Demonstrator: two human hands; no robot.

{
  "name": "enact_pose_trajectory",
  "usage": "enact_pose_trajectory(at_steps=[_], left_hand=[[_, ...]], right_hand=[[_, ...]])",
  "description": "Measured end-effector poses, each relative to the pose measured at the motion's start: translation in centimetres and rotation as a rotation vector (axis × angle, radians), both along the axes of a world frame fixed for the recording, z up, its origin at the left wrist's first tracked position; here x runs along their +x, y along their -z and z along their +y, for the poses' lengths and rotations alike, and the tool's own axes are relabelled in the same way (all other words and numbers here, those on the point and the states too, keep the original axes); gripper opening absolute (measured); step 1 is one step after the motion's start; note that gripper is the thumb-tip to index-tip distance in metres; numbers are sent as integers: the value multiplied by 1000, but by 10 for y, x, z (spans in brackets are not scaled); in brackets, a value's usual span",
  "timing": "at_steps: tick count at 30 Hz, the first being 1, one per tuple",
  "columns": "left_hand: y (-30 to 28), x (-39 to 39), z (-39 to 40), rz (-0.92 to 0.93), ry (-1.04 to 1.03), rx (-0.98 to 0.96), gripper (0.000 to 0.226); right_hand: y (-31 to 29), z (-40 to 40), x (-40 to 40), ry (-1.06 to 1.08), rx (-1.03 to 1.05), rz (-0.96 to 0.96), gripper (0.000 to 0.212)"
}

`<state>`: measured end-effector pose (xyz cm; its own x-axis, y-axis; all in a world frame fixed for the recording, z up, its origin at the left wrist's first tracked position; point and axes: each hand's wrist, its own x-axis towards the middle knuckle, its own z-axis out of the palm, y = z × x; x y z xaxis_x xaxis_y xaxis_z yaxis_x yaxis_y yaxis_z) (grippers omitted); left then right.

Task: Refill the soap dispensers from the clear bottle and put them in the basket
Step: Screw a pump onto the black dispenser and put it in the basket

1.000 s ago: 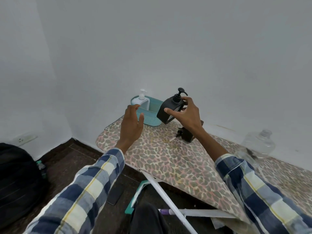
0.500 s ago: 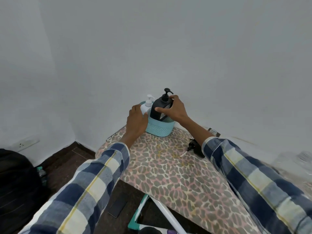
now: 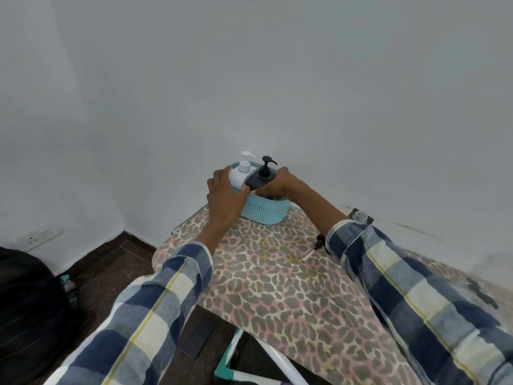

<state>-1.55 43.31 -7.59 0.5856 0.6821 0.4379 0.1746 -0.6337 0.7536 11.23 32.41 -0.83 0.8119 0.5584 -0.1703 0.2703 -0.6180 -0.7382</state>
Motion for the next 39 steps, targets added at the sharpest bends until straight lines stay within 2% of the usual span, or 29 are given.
enact_pose_trajectory(at_steps=[3,5,7,11,14,18,24,27,30,39], left_hand=[[-2,2,8,33,22,-35,79],[-3,2,11,47,81,-190,93],[-1,2,13,57,125,-305,101],[1,3,19,112,129,-259,91],[-1,5,20,140,127,-235,89],[-4,4,14,164,132,-200,88],[-3,4,18,187,133,-74,78],[-6,3,24,193,122,-12,71],[-7,5,32,210,104,-25,68],[-2,5,22,190,76,-82,60]], right_hand=[[-6,7,-3,6,-22,181,65],[-10,10,-5,-47,-86,227,50],[-13,12,-8,-95,-172,202,42],[-12,15,-7,-129,-265,132,13],[-9,12,-7,-117,-260,109,27],[-15,3,-18,-150,-285,-81,19],[-2,13,-16,-116,-171,-28,17],[8,21,-20,-104,-128,-110,33],[7,22,-25,-150,-106,-154,42],[3,8,-30,-196,-98,-209,50]])
